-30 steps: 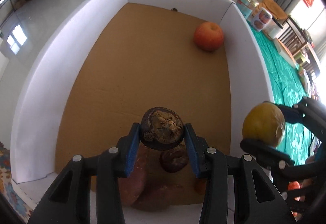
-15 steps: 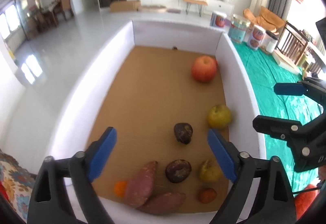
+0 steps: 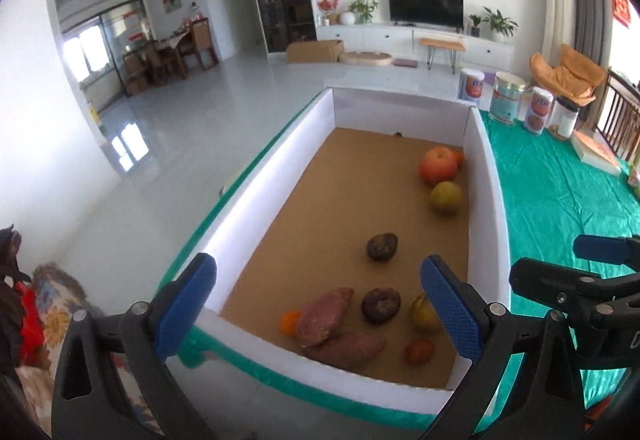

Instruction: Organize fruits

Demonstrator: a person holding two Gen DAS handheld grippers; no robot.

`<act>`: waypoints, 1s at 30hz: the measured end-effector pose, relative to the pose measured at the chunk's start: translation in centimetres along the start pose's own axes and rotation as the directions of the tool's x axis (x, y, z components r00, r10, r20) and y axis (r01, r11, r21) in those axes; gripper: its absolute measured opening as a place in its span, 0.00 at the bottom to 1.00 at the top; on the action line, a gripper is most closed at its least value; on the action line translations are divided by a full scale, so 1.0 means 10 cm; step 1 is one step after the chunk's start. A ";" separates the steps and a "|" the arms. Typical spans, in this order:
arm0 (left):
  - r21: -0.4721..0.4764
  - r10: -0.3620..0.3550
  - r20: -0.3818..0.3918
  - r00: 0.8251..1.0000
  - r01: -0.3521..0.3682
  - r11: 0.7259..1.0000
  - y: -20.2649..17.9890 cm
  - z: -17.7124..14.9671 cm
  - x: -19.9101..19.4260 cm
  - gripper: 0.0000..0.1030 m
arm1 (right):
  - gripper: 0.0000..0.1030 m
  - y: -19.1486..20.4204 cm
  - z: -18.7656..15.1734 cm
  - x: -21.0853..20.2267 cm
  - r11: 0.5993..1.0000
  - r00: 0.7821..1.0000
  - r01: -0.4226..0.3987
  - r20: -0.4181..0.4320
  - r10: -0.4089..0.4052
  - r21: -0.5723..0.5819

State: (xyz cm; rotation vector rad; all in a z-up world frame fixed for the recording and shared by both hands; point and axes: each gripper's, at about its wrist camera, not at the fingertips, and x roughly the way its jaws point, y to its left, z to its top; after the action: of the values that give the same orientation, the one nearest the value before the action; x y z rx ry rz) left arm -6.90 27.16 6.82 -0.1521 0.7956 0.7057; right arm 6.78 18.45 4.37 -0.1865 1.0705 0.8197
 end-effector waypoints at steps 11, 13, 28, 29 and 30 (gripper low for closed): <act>-0.040 -0.017 -0.100 0.995 0.014 0.999 0.25 -0.07 0.18 0.99 | 0.96 0.11 -0.06 0.03 0.992 0.993 0.115 0.002 -0.115 -0.048; -0.041 -0.023 -0.112 0.994 0.018 0.999 0.26 -0.08 0.22 0.99 | 0.96 0.14 -0.07 0.07 0.992 0.993 0.116 -0.008 -0.116 -0.056; -0.073 -0.042 -0.146 0.988 0.031 0.997 0.40 -0.09 0.36 0.99 | 0.96 0.30 -0.08 0.22 0.985 0.989 0.136 -0.037 -0.140 -0.103; -0.072 -0.041 -0.142 0.989 0.031 0.997 0.41 -0.10 0.36 0.99 | 0.96 0.31 -0.08 0.22 0.986 0.990 0.133 -0.037 -0.137 -0.103; -0.068 -0.035 -0.138 0.990 0.026 0.997 0.41 -0.10 0.36 0.99 | 0.96 0.32 -0.08 0.22 0.985 0.990 0.133 -0.034 -0.137 -0.107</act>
State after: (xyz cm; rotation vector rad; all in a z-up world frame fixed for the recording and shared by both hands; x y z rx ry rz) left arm -8.37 31.76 4.15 -0.2750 0.9015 0.6977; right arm 4.55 21.38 2.94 -0.3625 1.0423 0.7525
